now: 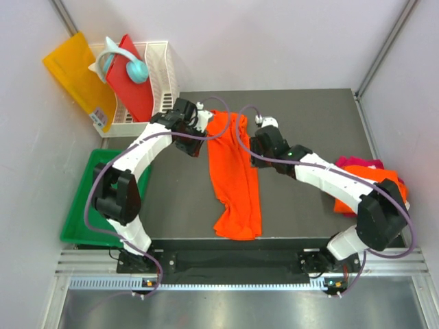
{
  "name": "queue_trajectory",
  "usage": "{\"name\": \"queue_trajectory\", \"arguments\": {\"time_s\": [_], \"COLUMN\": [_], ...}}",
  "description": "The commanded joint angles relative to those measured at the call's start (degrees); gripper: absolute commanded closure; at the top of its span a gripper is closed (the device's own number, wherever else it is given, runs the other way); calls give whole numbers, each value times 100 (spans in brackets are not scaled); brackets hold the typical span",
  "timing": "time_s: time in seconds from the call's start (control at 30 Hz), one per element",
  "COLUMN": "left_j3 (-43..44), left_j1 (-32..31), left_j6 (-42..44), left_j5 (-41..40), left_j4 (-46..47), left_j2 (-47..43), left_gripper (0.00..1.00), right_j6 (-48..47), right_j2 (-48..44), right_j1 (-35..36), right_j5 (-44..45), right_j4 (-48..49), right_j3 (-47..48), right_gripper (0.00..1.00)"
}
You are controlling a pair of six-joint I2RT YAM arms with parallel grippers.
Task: Fold and stack the t-shirts
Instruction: Rotate the tshirt 90 degrees
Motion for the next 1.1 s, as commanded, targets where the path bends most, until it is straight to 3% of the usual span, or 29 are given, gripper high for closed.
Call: {"name": "queue_trajectory", "arguments": {"time_s": [0.0,0.33,0.47,0.57,0.63,0.73,0.97,1.07], "left_j3": [-183,-1625,-1100,-598,-82,298,352,650], "left_j1": [207,391,470,550,550,550,532,515], "left_j6": [-81,-467,-573,-354,-187,-125,-177,-238], "left_j5": [-396,-1293,-1039,-338,-151,-142,280,429], "left_j4": [572,2014,1488,1242,1084,881,1065,1092], "left_j2": [-526,-1405,-959,-606,-291,-9,773,1231], "left_gripper": [61,59,61,59,41,34,44,45], "right_j6": [222,363,591,583,443,416,1337,1725], "right_j2": [-668,-431,-404,-387,-124,-114,-756,-554], "right_j1": [153,329,434,470,461,706,1866,2402], "right_j5": [702,1142,1195,1212,1509,1773,1924,2108], "right_j4": [2,-588,-632,-369,-578,-1133,-965,-1185], "right_j3": [-198,408,444,600,969,1323,-424,-488], "right_gripper": [57,58,59,58,58,61,64,67]}}
